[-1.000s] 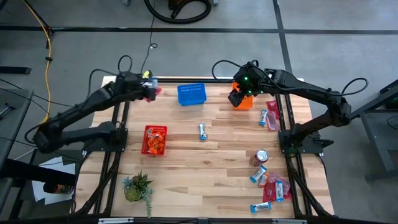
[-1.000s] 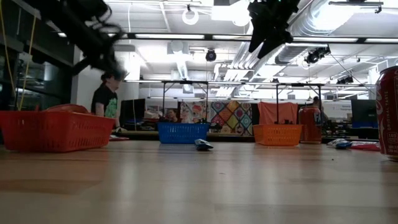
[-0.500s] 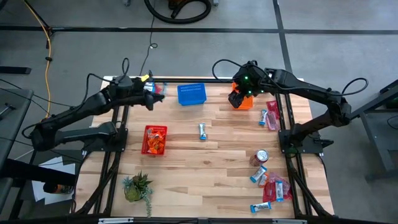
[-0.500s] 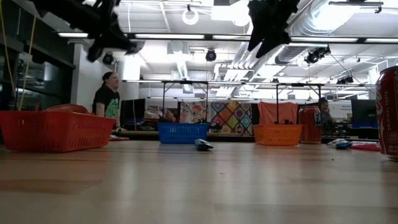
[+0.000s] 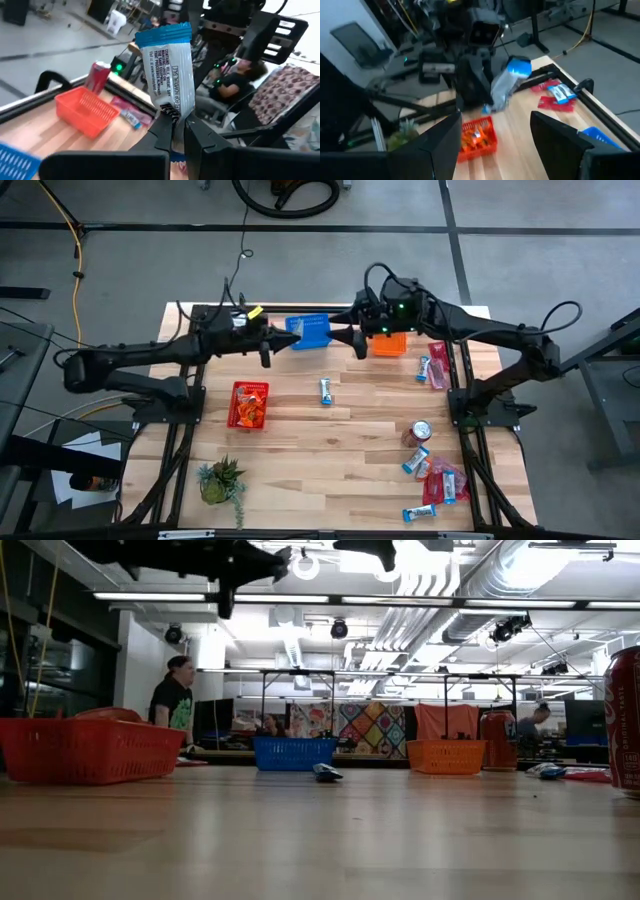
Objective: Sort candy
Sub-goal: Put the white candy pack into the blue basket
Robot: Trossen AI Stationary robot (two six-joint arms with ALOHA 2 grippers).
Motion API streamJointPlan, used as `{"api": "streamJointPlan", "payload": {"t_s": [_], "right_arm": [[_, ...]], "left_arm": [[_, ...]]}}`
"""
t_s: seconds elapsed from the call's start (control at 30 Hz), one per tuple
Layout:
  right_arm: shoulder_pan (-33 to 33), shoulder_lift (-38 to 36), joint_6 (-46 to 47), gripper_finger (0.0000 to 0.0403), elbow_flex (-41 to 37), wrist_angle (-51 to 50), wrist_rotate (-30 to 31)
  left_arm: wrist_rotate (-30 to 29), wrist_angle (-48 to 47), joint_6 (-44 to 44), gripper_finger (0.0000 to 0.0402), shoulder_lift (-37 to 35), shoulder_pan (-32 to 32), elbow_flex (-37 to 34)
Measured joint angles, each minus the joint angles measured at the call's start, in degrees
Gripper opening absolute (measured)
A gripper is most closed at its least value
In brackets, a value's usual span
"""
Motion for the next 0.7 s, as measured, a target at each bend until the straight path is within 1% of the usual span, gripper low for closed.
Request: {"api": "streamJointPlan", "payload": {"t_s": [0.07, 0.17, 0.27, 0.37, 0.5, 0.57, 0.7], "right_arm": [[-0.1, 0.3, 0.4, 0.0232, 0.0, 0.6, 0.1], [-0.2, 0.3, 0.1, 0.0232, 0.0, 0.7, 0.1], [-0.8, -0.3, -0.7, 0.0232, 0.0, 0.6, 0.0], [-1.8, -1.6, -0.4, 0.0232, 0.0, 1.0, 0.1], [-2.8, -3.8, 0.7, 0.0232, 0.0, 1.0, 0.2], [-2.9, -5.0, 0.9, 0.0232, 0.0, 1.1, 0.2], [-2.9, -6.5, 0.9, 0.0232, 0.0, 0.6, 0.2]], "left_arm": [[-2.1, -0.4, 0.2, 0.0004, 1.8, -0.1, 1.1], [-4.8, -5.9, 2.8, 0.0003, 5.1, 0.8, 5.8], [-6.1, -16.2, 8.0, 0.0003, 10.1, 3.0, 13.8], [-8.4, -27.6, 13.3, 0.0002, 16.7, 6.4, 22.7], [-9.4, -40.4, 16.5, 0.0001, 26.4, 11.0, 31.8], [-9.4, -44.4, 16.5, 0.0001, 30.7, 12.5, 33.9], [-10.1, -48.1, 18.3, 0.0001, 37.9, 13.9, 34.3]]}}
